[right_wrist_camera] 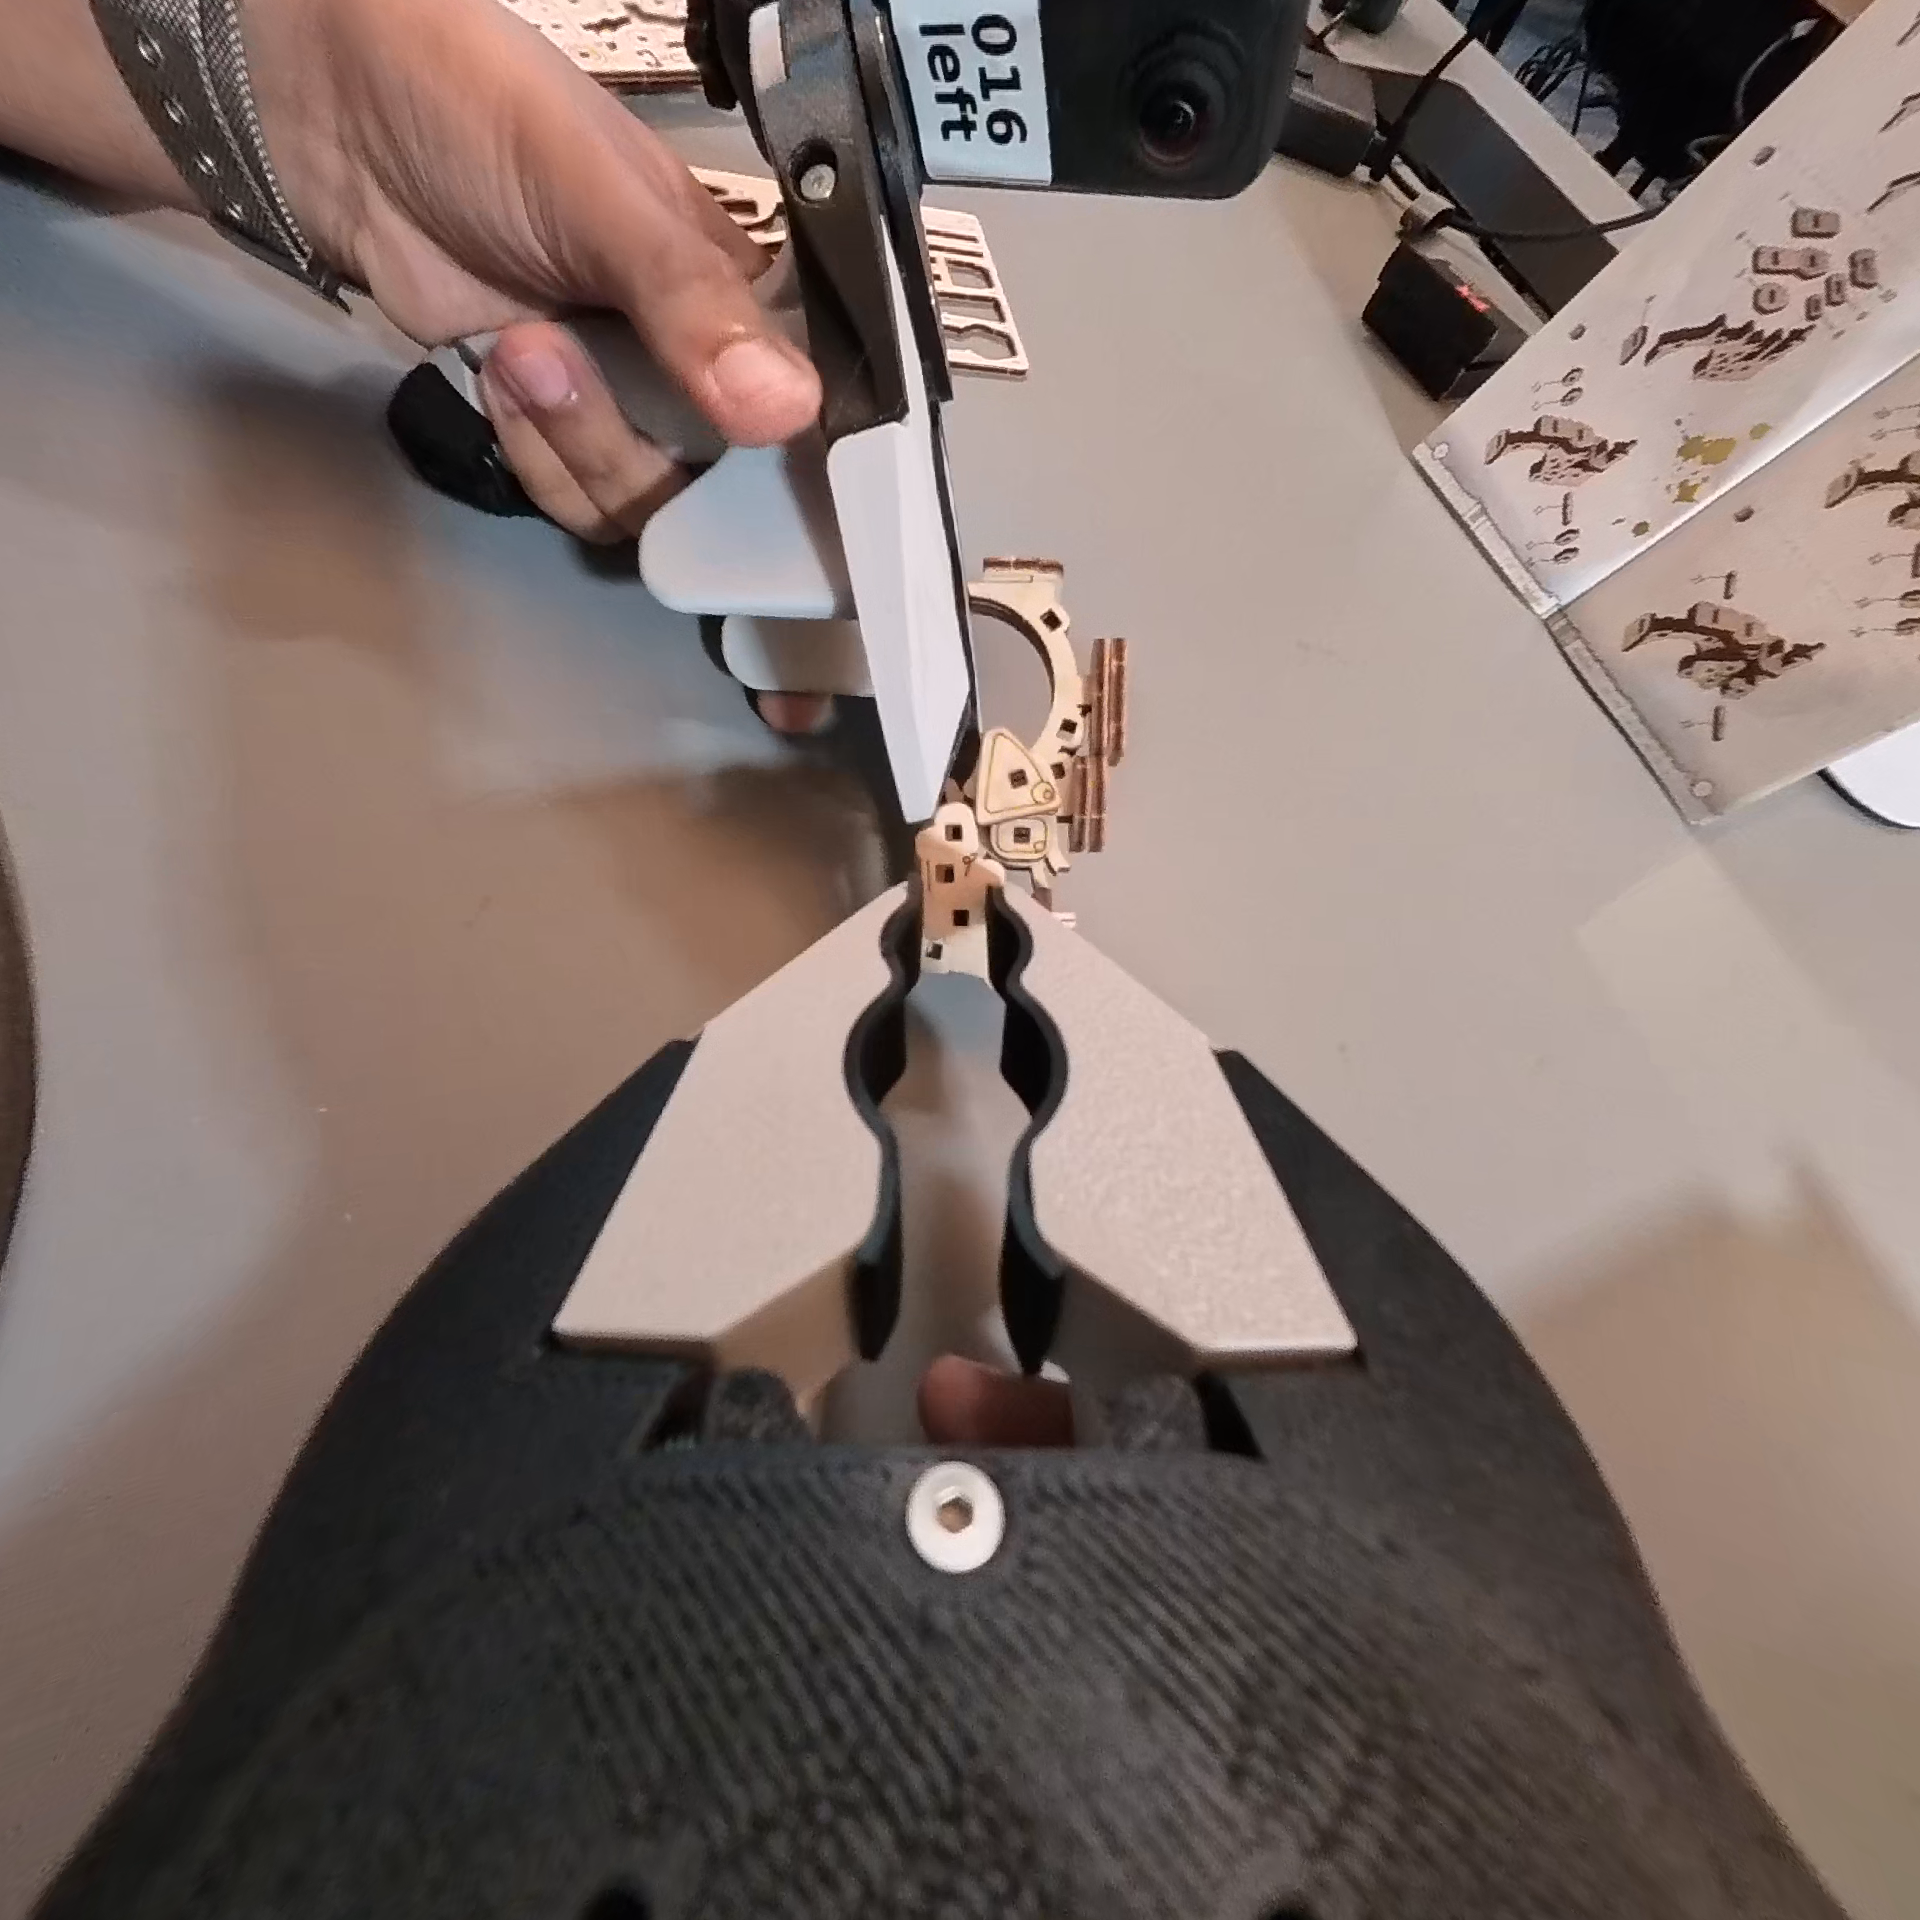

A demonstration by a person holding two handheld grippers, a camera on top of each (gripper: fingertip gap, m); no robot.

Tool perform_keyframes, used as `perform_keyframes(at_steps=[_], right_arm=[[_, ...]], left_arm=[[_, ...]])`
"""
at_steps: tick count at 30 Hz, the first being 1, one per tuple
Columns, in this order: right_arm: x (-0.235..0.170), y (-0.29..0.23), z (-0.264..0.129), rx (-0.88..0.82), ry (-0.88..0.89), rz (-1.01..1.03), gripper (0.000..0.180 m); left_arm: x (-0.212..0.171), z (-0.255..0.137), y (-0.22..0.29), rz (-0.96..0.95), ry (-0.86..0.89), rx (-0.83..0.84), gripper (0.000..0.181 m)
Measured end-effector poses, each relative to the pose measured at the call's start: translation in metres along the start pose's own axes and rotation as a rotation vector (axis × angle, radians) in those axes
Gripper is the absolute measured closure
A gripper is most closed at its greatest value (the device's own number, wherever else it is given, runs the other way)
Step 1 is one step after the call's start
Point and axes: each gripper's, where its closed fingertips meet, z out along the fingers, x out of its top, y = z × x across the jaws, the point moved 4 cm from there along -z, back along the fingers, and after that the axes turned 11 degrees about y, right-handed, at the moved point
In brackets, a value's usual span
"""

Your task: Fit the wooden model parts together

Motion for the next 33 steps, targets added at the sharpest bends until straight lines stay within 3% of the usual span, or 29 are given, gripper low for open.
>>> perform_keyframes(at_steps=[7, 33], right_arm=[[-0.0008, 0.0002, 0.0, -0.002, -0.001, 0.006, 0.169], [0.0025, 0.0024, 0.0032, -0.099, -0.051, -0.029, 0.169]], left_arm=[[0.0002, 0.001, -0.0041, -0.002, 0.003, 0.038, 0.175], [0.0032, 0.0004, -0.0061, -0.004, 0.033, 0.055, 0.176]])
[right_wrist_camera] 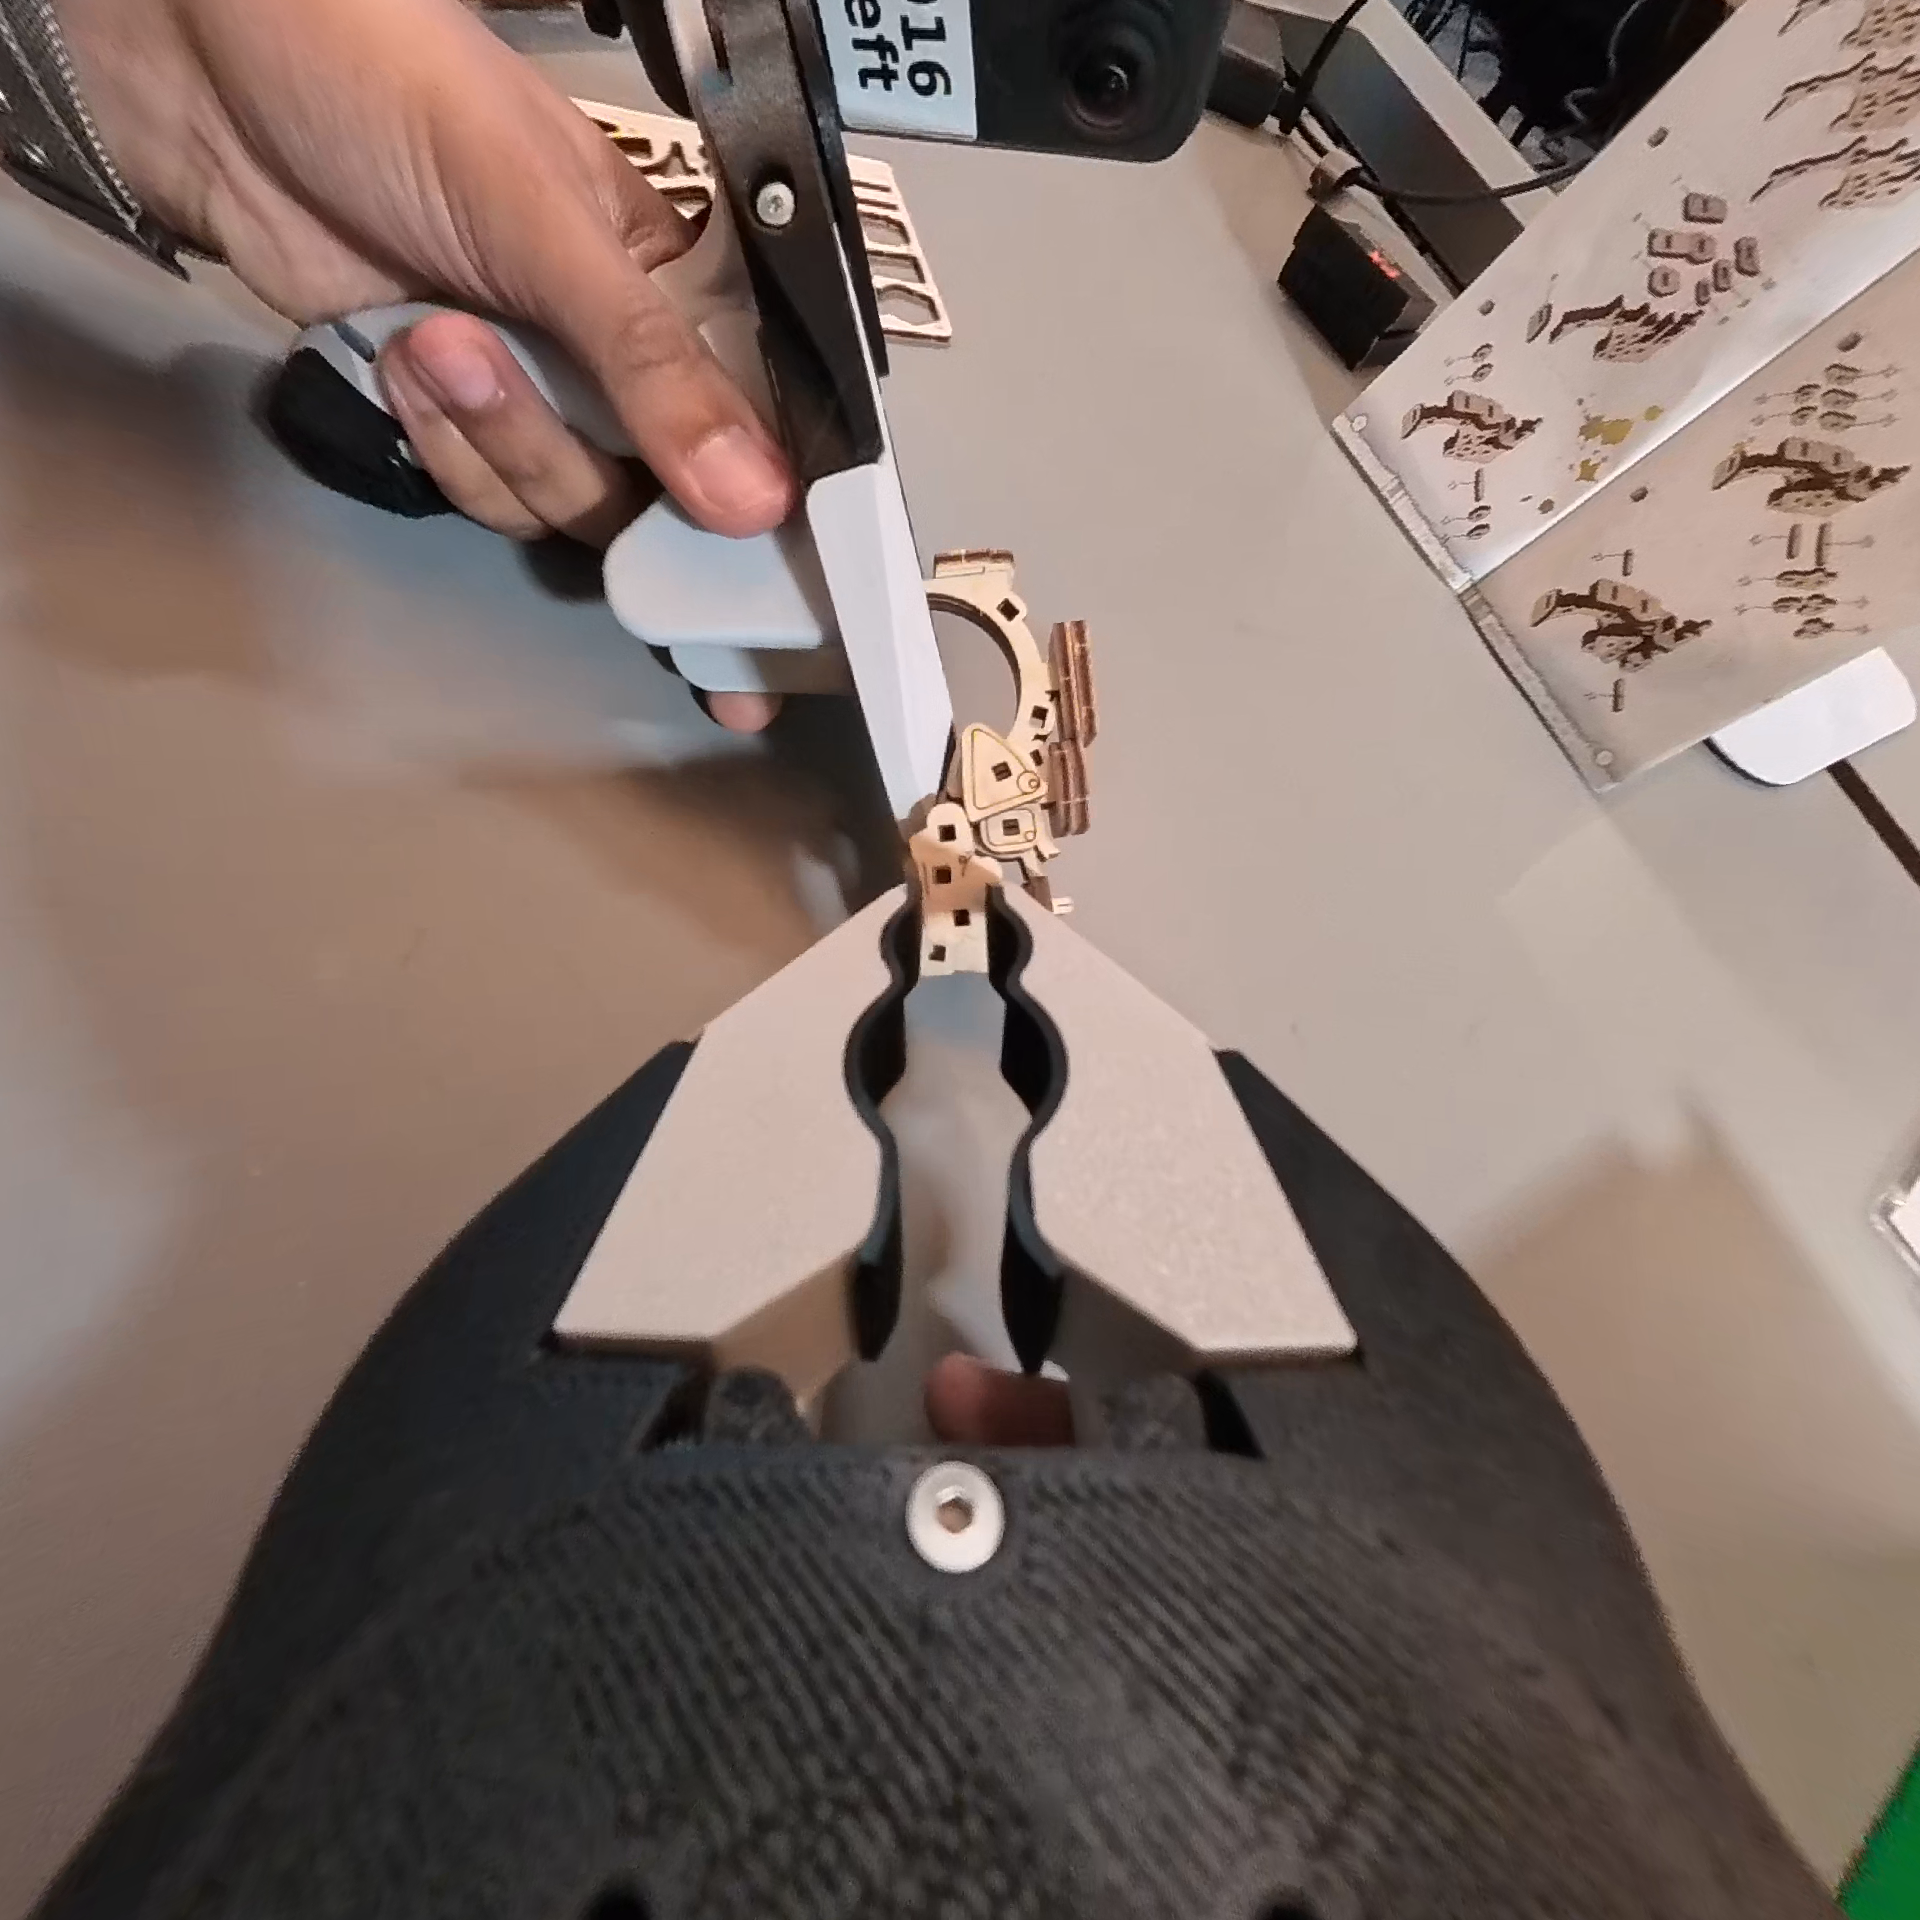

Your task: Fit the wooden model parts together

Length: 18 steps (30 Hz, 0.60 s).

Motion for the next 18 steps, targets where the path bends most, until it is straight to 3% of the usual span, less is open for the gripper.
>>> perform_keyframes(at_steps=[12, 13, 18], right_arm=[[0.001, 0.003, -0.001, -0.011, 0.014, 0.044, 0.169], [0.001, 0.005, -0.002, -0.031, 0.02, 0.044, 0.18], [0.008, 0.014, -0.009, -0.066, 0.077, 0.02, 0.18]], left_arm=[[0.001, -0.001, 0.0, -0.004, 0.006, 0.001, 0.176], [0.001, 0.0, 0.0, -0.003, 0.001, 0.001, 0.176], [-0.002, 0.001, 0.001, 0.019, -0.012, 0.004, 0.176]])
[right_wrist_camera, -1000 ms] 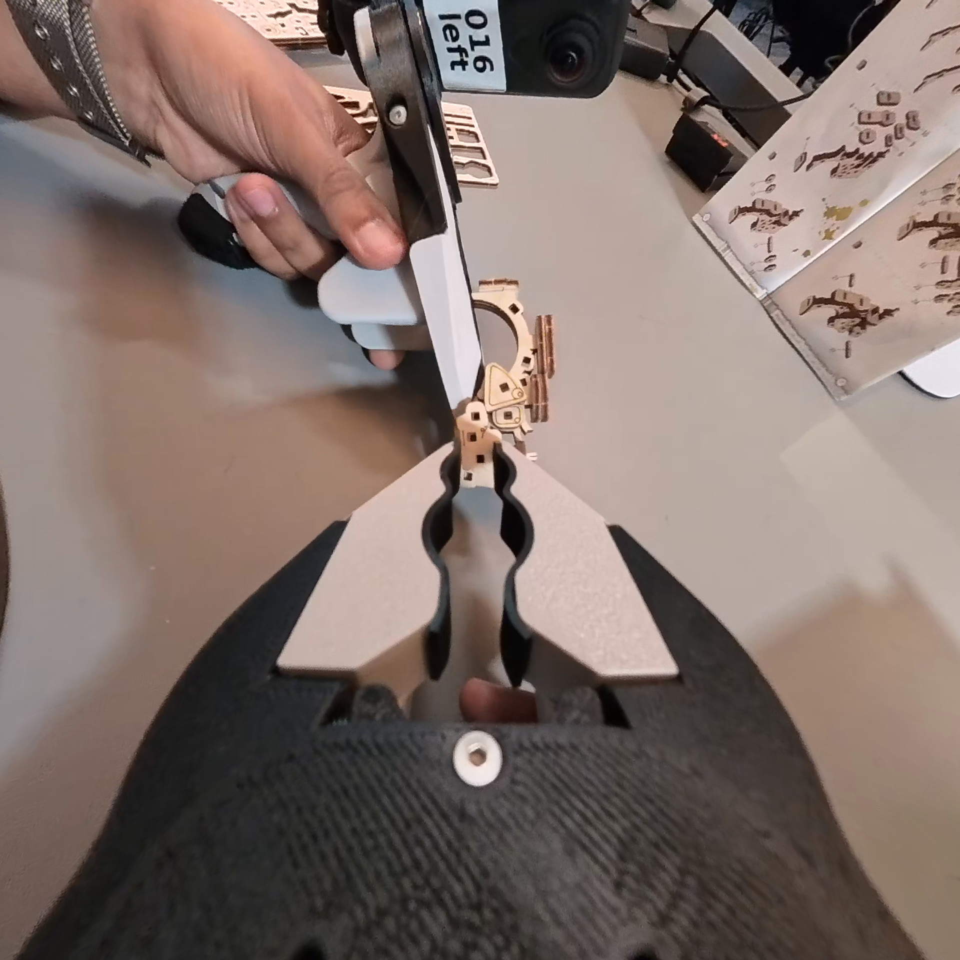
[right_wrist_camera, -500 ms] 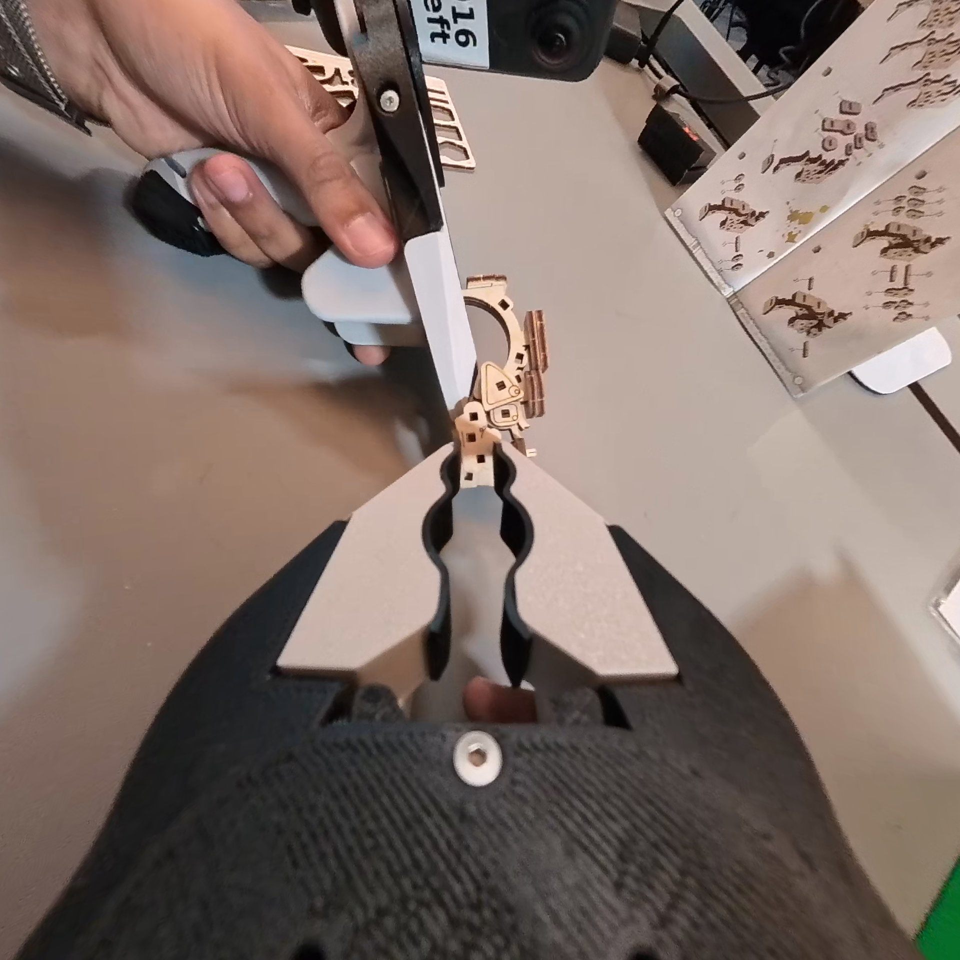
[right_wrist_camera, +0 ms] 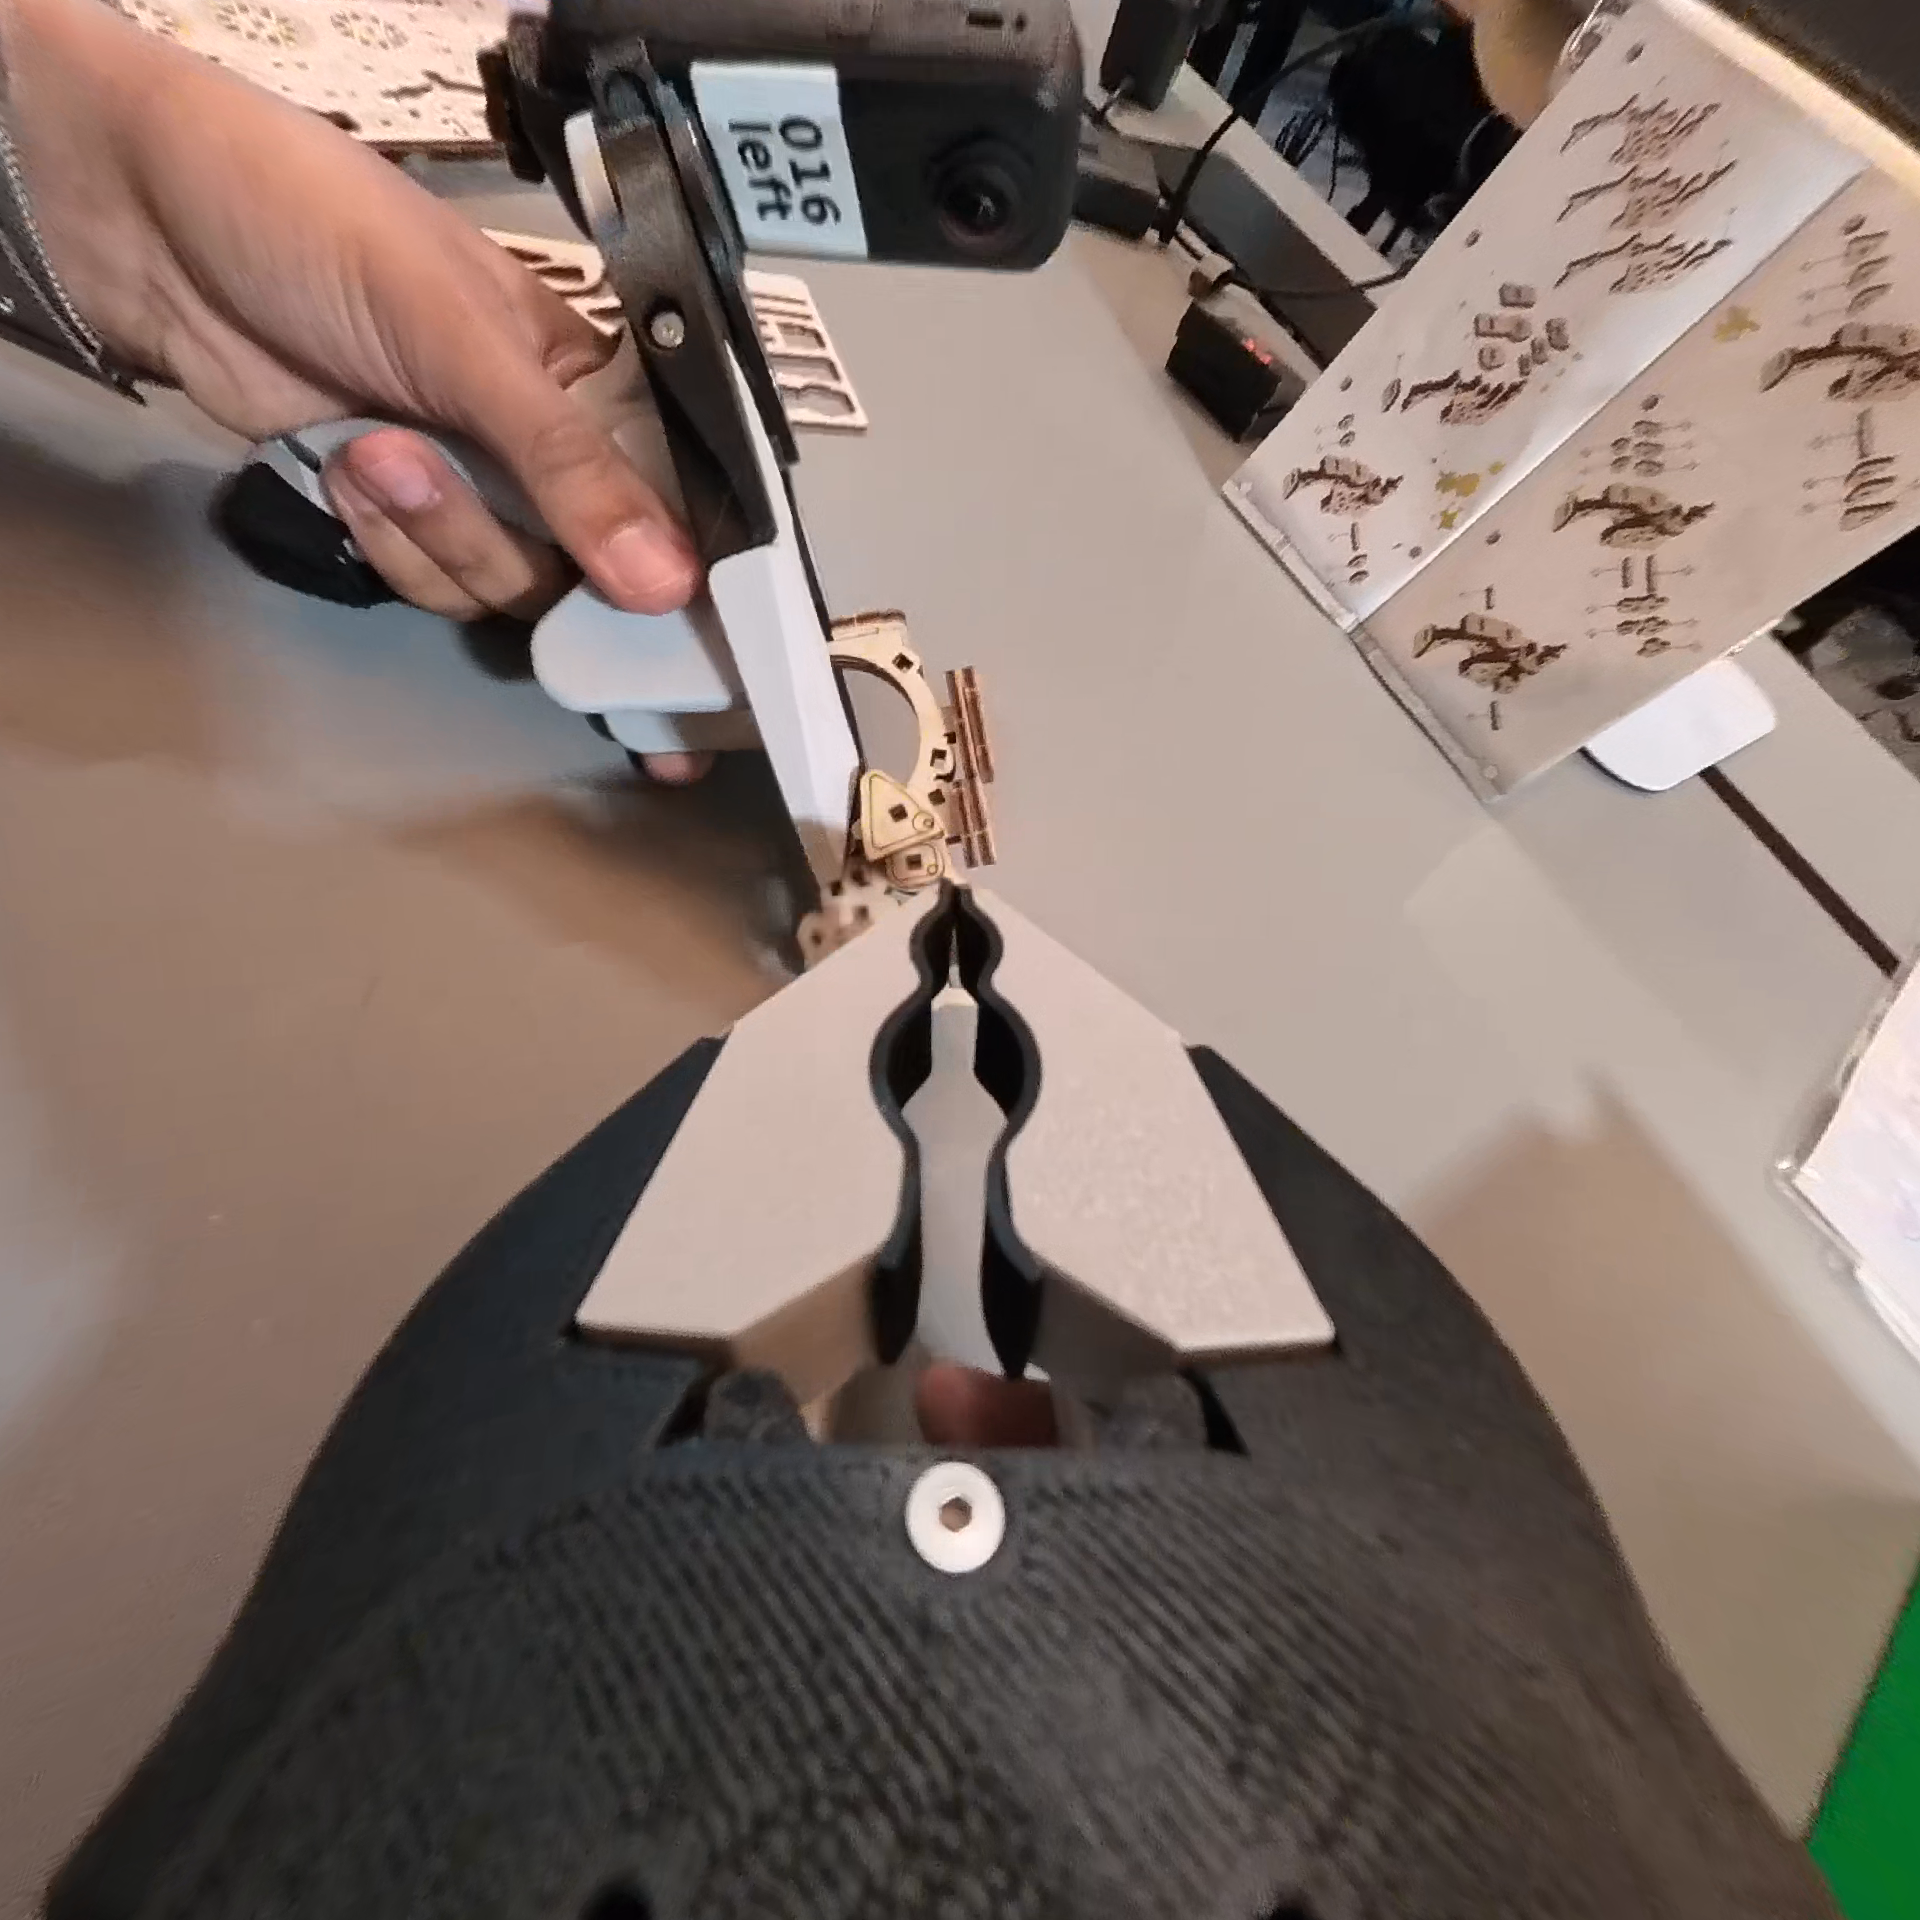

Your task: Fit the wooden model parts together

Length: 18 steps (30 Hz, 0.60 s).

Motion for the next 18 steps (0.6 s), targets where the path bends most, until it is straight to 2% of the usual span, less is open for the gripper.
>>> perform_keyframes(at_steps=[8, 13, 15, 18], right_arm=[[-0.006, 0.008, -0.006, -0.047, 0.009, -0.105, 0.18], [-0.02, -0.01, -0.012, 0.164, -0.011, 0.003, 0.18], [-0.023, -0.017, -0.012, 0.214, -0.034, 0.006, 0.171], [-0.033, -0.03, -0.011, 0.298, -0.113, 0.042, 0.149]], left_arm=[[0.004, -0.003, -0.001, -0.022, 0.03, -0.008, 0.176], [0.012, -0.007, -0.002, -0.053, 0.095, -0.02, 0.176], [0.013, -0.008, -0.002, -0.07, 0.099, -0.034, 0.176], [0.013, -0.009, -0.001, -0.081, 0.096, -0.048, 0.176]])
